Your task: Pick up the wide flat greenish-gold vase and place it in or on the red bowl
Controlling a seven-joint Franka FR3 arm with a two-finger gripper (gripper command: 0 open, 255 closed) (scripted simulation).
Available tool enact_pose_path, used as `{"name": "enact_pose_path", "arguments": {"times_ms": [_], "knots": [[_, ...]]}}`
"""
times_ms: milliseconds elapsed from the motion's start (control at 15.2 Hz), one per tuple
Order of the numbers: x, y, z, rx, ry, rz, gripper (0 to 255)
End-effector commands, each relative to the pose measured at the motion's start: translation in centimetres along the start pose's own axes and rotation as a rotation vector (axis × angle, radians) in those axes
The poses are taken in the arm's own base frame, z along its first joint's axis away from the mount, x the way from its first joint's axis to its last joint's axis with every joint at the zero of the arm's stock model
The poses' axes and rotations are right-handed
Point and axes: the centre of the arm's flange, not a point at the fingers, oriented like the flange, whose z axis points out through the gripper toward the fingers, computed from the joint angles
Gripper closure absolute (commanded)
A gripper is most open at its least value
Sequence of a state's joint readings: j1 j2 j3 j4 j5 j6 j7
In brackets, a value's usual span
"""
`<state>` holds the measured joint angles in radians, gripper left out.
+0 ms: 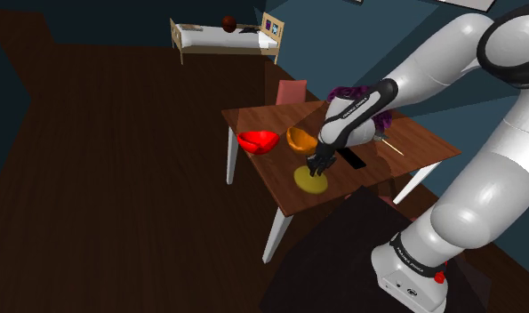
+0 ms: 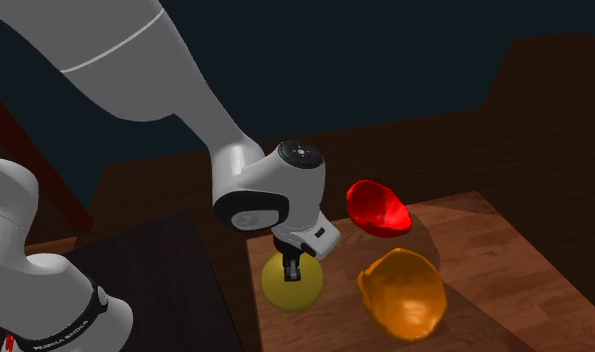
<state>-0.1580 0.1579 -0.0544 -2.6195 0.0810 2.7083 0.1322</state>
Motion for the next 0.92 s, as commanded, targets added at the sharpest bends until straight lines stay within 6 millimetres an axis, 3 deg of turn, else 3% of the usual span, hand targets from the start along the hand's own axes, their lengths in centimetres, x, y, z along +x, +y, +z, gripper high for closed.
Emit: {"name": "enact_pose_path", "arguments": {"times_ms": [0,858], "knots": [[-0.2,-0.1,-1.0,0.0,0.0,0.0,255],[-0.7,-0.2,-7.8,0.0,0.0,0.0,255]]}}
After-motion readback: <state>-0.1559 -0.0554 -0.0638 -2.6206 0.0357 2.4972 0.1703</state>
